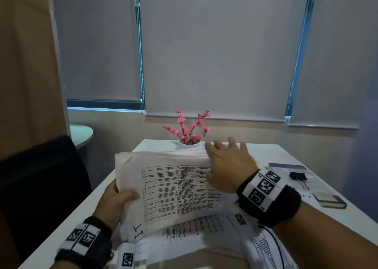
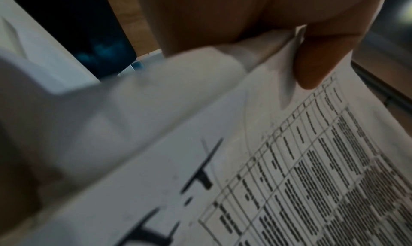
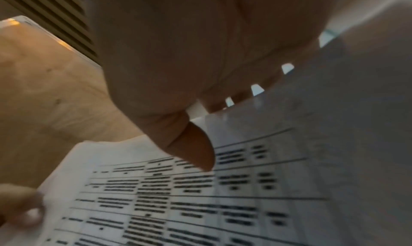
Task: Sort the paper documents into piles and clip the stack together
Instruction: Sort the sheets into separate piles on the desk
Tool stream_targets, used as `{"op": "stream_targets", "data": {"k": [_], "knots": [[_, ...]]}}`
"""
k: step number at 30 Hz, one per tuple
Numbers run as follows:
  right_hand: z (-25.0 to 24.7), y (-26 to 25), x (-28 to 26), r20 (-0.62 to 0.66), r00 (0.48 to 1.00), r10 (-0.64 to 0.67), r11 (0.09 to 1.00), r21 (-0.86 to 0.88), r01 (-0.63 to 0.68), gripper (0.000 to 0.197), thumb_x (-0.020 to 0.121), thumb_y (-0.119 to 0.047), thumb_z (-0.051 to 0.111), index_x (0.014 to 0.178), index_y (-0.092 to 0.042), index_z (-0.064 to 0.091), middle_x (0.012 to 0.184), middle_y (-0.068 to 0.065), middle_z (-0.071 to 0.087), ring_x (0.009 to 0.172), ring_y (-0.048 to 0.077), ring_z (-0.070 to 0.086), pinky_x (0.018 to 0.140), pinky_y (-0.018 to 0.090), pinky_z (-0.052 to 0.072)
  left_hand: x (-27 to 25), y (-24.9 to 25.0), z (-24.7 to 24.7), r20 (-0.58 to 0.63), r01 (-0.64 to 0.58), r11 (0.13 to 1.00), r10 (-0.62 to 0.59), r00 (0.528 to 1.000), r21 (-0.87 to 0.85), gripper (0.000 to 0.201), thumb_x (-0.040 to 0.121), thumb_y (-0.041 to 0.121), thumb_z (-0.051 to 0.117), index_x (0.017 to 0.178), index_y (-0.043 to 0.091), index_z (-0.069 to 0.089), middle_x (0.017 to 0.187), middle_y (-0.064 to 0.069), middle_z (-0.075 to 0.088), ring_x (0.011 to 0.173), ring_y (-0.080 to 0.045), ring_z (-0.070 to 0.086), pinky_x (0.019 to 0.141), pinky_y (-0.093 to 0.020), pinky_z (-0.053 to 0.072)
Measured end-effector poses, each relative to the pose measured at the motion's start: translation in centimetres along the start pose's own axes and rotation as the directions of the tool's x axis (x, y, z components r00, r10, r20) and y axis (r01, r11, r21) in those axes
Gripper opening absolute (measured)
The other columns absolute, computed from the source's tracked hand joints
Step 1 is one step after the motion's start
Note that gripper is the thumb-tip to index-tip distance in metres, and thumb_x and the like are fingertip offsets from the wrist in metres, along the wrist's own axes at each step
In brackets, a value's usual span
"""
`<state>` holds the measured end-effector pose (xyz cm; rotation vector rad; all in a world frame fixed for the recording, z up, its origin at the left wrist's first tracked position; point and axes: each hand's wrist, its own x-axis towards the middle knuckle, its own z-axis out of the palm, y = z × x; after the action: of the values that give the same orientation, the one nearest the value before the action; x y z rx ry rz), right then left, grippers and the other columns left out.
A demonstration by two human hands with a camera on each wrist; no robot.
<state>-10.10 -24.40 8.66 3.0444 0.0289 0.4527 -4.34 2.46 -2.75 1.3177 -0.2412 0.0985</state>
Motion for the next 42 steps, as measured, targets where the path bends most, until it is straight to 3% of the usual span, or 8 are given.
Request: {"op": "stream_targets", "data": {"k": [7, 13, 20, 26, 29, 32, 38, 42], "knots": [[-0.6, -8.1, 0.9, -0.088, 0.949, -0.304, 0.945, 0.096, 0.312, 0.103, 0.080, -0.024, 0.058, 0.148, -0.042, -0.017, 0.164, 0.004, -0.010, 0.149, 0.038, -0.007, 0.117, 0.063, -0.004, -0.5, 0.4, 0.4, 0.004, -0.013, 1.000, 0.013, 1.000, 0.007, 0.058, 0.049, 0.005, 0.065, 0.107, 0.003, 0.064, 0.091, -0.020, 0.077, 0.085, -0.041, 0.070, 0.070, -0.046, 0.056], [0.4, -10.8, 1.6, -0.065, 0.911, -0.407, 0.909, 0.072, 0.411, 0.087, 0.083, -0.027, 0.057, 0.151, -0.034, 0.004, 0.152, 0.008, 0.031, 0.143, 0.036, 0.020, 0.116, 0.065, 0.008, -0.3, 0.4, 0.2, -0.059, -0.042, 0.995, 0.047, 0.997, 0.088, 0.055, 0.051, 0.017, 0.077, 0.105, 0.007, 0.070, 0.089, -0.015, 0.078, 0.087, -0.038, 0.071, 0.077, -0.044, 0.055], [-1.8, -1.7, 2.7, 0.104, 0.986, -0.132, 0.991, 0.005, 0.133, 0.020, 0.079, -0.022, 0.053, 0.099, -0.022, 0.050, 0.100, 0.004, 0.062, 0.085, 0.025, 0.055, 0.081, 0.034, 0.048, -1.0, 1.6, 0.1, -0.031, -0.028, 0.980, 0.035, 0.999, 0.195, 0.024, 0.074, 0.009, 0.081, 0.096, 0.010, 0.072, 0.085, 0.001, 0.080, 0.087, -0.027, 0.073, 0.069, -0.034, 0.054], [-2.2, 4.7, 2.3, 0.220, 0.974, -0.046, 0.997, 0.063, 0.033, 0.017, 0.081, -0.024, 0.069, 0.084, -0.021, 0.053, 0.088, 0.001, 0.054, 0.081, 0.022, 0.050, 0.070, 0.026, 0.036, -0.4, 3.3, -1.4, 0.006, -0.026, 0.920, 0.026, 1.000, 0.391, 0.076, 0.038, 0.041, 0.089, 0.110, 0.030, 0.068, 0.109, -0.005, 0.076, 0.107, -0.031, 0.070, 0.090, -0.051, 0.056], [-1.7, 5.1, 1.8, 0.175, 0.982, -0.065, 0.994, 0.097, 0.048, 0.019, 0.082, -0.022, 0.069, 0.075, -0.024, 0.051, 0.078, -0.003, 0.050, 0.079, 0.022, 0.052, 0.068, 0.026, 0.037, -0.8, 7.6, -0.2, -0.022, -0.157, 0.760, 0.219, 0.975, 0.631, 0.099, 0.051, 0.032, 0.076, 0.143, 0.038, 0.041, 0.148, -0.003, 0.049, 0.134, -0.026, 0.050, 0.109, -0.048, 0.044], [-1.6, 4.9, 1.5, 0.155, 0.985, -0.080, 0.993, 0.103, 0.064, 0.013, 0.083, -0.022, 0.068, 0.078, -0.025, 0.057, 0.079, -0.005, 0.053, 0.080, 0.021, 0.053, 0.070, 0.026, 0.038, -2.6, 12.3, 5.0, 0.146, -0.344, 0.535, 0.378, 0.914, 0.771, 0.099, 0.055, 0.039, 0.065, 0.150, 0.028, 0.039, 0.142, 0.010, 0.040, 0.129, -0.009, 0.039, 0.111, -0.035, 0.036], [-2.6, 3.8, 0.2, 0.084, 0.988, -0.126, 0.988, 0.097, 0.118, 0.013, 0.084, -0.014, 0.060, 0.087, -0.027, 0.057, 0.079, -0.005, 0.054, 0.082, 0.021, 0.055, 0.070, 0.028, 0.041, -2.3, 11.4, 16.2, 0.409, -0.409, -0.113, -0.018, 0.912, 0.906, 0.094, 0.078, 0.048, 0.071, 0.155, 0.029, 0.022, 0.157, 0.001, 0.033, 0.145, -0.023, 0.030, 0.123, -0.043, 0.024], [-3.6, 3.1, -1.1, -0.036, 0.984, -0.176, 0.977, 0.114, 0.179, 0.018, 0.084, -0.015, 0.059, 0.082, -0.030, 0.051, 0.078, -0.005, 0.052, 0.079, 0.021, 0.054, 0.068, 0.029, 0.041, 0.3, 11.2, 16.9, 0.400, -0.411, -0.143, -0.101, 0.911, 0.900, 0.033, 0.090, 0.033, 0.061, 0.123, 0.026, 0.063, 0.104, 0.005, 0.066, 0.090, -0.014, 0.061, 0.075, -0.027, 0.048]]}}
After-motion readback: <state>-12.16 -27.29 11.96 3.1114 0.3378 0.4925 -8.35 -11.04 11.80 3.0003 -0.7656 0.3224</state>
